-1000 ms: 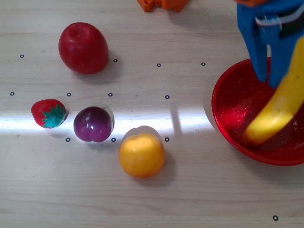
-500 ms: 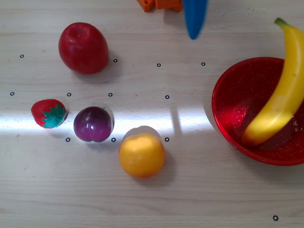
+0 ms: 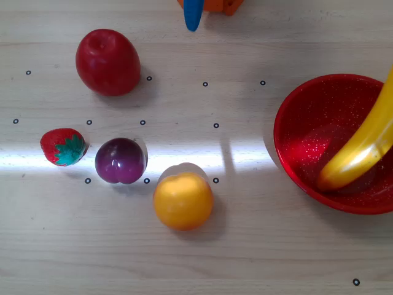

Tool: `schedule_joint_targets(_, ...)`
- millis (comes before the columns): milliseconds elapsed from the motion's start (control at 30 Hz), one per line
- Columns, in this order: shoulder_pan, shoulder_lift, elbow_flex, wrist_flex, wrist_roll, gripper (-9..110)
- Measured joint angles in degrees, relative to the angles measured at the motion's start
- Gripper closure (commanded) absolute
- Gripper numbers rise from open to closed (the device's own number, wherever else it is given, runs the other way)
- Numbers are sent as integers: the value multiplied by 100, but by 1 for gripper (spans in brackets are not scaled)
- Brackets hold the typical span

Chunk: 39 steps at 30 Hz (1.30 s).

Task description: Put the banana in the red bowl.

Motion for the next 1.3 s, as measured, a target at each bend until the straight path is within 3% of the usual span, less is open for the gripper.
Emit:
schedule_joint_targets(267,-62,1354,2136,-1257,0,101)
schedule_joint_targets(533,141,2602,3911,-1731,-246,101)
schedule_joint_targets(767,492,2628,4280,-2452,-360,101)
schedule_joint_targets(1300,738,2628,4307,-2118,-765,101)
